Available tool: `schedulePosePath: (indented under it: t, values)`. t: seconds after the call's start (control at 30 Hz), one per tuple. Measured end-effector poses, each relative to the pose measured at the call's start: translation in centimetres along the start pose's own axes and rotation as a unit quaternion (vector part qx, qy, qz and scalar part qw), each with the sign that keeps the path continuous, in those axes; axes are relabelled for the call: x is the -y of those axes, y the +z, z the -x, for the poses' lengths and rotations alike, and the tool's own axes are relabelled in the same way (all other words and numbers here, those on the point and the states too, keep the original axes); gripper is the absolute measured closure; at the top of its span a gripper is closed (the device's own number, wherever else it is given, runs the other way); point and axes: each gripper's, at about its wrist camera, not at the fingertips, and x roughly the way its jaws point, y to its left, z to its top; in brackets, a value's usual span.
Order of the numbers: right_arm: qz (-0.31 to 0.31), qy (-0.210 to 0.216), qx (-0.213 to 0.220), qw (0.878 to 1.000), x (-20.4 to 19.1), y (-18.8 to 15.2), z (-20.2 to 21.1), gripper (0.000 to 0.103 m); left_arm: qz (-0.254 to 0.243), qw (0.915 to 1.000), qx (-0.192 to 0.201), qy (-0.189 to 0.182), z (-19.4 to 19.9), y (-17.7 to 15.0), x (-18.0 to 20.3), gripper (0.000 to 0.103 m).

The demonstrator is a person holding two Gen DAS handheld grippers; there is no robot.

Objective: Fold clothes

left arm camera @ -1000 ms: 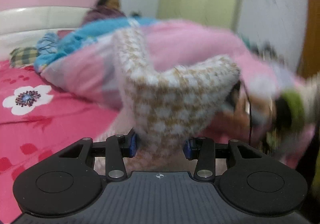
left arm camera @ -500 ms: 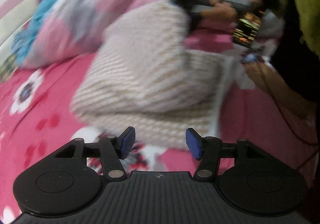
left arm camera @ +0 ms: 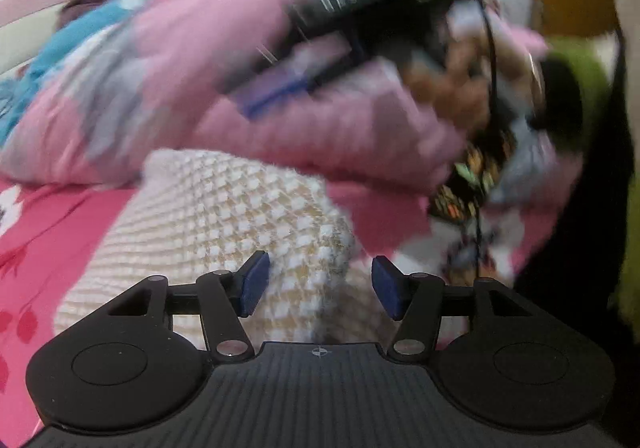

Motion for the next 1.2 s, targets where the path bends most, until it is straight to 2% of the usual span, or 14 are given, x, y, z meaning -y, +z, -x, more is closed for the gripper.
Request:
schedulePosePath:
  t: [0.07,0.13,0.23,0.4,0.53,0.6,0.67,0.7,0.77,0.87,0.9,0.93,1.07,1.2]
  values:
    - [0.071,-0.004,-0.025,0.997,-2.2,-1.1,-1.2,0.062,-0.008,0.9999,-0.010,-0.001,-0.4,-0.6,0.7,0.046]
    - [0.101,-0.041,-0.081,0.991,-2.1,-3.2,-3.6,0.065,-0.005,0.9999,-0.012,-0.002,-0.3,-0.8,0.5,0.045]
    - [0.052,-0.092,-0.168,0.980,1.5,-7.7,-7.2,0.066,0.024,0.9993,-0.023,-0.017,0.1,-0.6,-0.6,0.046]
    - [-0.057,-0.060,-0.150,0.985,4.1,-7.8,-6.1,0.065,0.127,0.9913,-0.009,-0.030,3.8,-0.9,-1.8,0.045]
    - [-0.153,-0.023,-0.143,0.977,5.9,-7.3,-4.8,0.052,0.269,0.9627,0.021,-0.023,6.3,-3.4,-5.2,0.044]
    - [-0.201,-0.004,-0.139,0.970,6.9,-7.0,-4.2,0.046,0.334,0.9419,0.030,-0.019,6.8,-5.0,-6.7,0.044]
    - [-0.243,0.004,-0.149,0.959,7.8,-7.5,-4.3,0.034,0.407,0.9120,0.043,-0.023,6.7,-6.8,-8.3,0.040]
    - [-0.259,0.005,-0.159,0.953,8.3,-7.7,-4.5,0.032,0.447,0.8930,0.046,-0.032,6.3,-7.6,-9.1,0.039]
    - [-0.274,0.010,-0.172,0.946,8.9,-8.0,-5.1,0.032,0.542,0.8375,0.040,-0.056,4.9,-9.5,-11.0,0.038]
    - [-0.293,0.019,-0.186,0.938,9.1,-8.3,-6.3,0.026,0.633,0.7657,0.041,-0.105,3.0,-11.7,-12.5,0.038]
    - [-0.292,0.019,-0.190,0.937,9.0,-8.3,-6.6,0.025,0.644,0.7552,0.040,-0.117,2.4,-11.9,-12.7,0.038]
    - [-0.292,0.020,-0.195,0.936,9.0,-8.2,-6.9,0.024,0.644,0.7541,0.039,-0.122,2.0,-11.8,-12.7,0.038]
    - [-0.293,0.018,-0.208,0.933,9.1,-8.0,-7.2,0.024,0.631,0.7659,0.012,-0.121,0.5,-11.0,-12.5,0.038]
    - [-0.248,-0.007,-0.216,0.944,7.6,-7.0,-6.8,0.024,0.606,0.7880,-0.019,-0.108,-0.6,-10.0,-11.6,0.038]
